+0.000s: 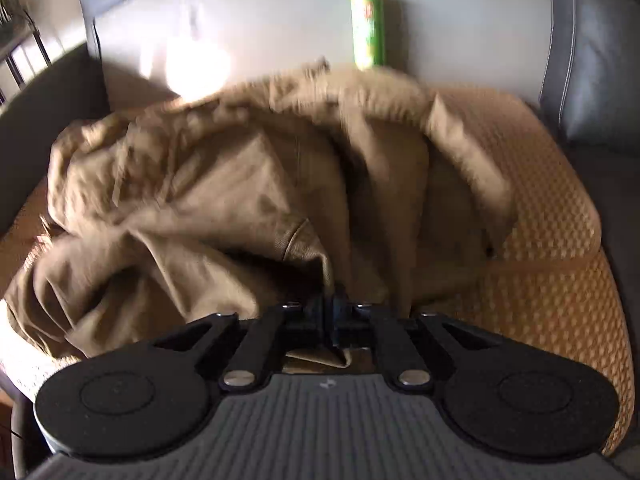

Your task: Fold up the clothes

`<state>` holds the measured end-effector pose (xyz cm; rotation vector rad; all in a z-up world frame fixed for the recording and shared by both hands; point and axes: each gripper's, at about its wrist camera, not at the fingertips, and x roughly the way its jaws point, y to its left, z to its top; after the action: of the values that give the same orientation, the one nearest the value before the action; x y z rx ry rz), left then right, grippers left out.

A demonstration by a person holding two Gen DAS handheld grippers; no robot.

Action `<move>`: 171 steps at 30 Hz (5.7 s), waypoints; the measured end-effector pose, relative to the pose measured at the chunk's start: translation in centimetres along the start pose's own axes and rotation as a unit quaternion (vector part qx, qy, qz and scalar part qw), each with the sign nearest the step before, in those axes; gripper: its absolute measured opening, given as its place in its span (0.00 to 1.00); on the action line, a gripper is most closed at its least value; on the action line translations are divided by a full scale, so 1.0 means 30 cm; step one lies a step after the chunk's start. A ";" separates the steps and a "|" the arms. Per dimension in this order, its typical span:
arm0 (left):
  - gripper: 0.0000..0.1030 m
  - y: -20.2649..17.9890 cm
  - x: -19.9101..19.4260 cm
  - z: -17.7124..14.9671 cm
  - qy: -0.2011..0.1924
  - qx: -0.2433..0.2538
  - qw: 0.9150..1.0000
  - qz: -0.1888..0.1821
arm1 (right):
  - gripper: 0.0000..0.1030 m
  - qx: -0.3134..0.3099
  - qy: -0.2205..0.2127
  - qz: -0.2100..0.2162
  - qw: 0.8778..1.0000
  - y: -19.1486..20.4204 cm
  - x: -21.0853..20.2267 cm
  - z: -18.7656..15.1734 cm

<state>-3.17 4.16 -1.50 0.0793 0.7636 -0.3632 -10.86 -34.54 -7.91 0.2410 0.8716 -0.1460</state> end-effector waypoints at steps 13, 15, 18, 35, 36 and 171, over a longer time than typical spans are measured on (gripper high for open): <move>0.83 -0.587 0.472 0.436 0.022 0.082 0.993 -0.088 | 0.74 -0.040 -0.126 -0.096 0.986 -0.196 0.036 0.186; 0.83 -0.651 0.546 0.444 0.032 0.112 0.990 -0.083 | 0.75 -0.040 -0.112 -0.101 0.988 -0.260 0.105 0.197; 0.83 -0.746 0.657 0.456 0.048 0.156 0.984 -0.076 | 0.80 -0.066 -0.092 -0.107 0.988 -0.344 0.199 0.179; 0.84 -0.956 0.991 0.407 0.068 0.268 0.961 -0.024 | 0.76 -0.042 -0.033 -0.028 0.998 -0.494 0.366 0.096; 0.84 -0.971 1.023 0.401 0.077 0.274 0.958 -0.019 | 0.65 -0.045 -0.027 -0.030 0.998 -0.489 0.375 0.098; 0.13 0.058 0.331 0.175 0.093 -0.008 0.995 0.036 | 0.84 -0.021 -0.035 0.005 0.999 0.092 0.096 -0.151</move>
<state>7.48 1.82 -4.64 0.1272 0.9455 -0.2833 -11.75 -30.76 -12.52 0.2002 0.8029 -0.1264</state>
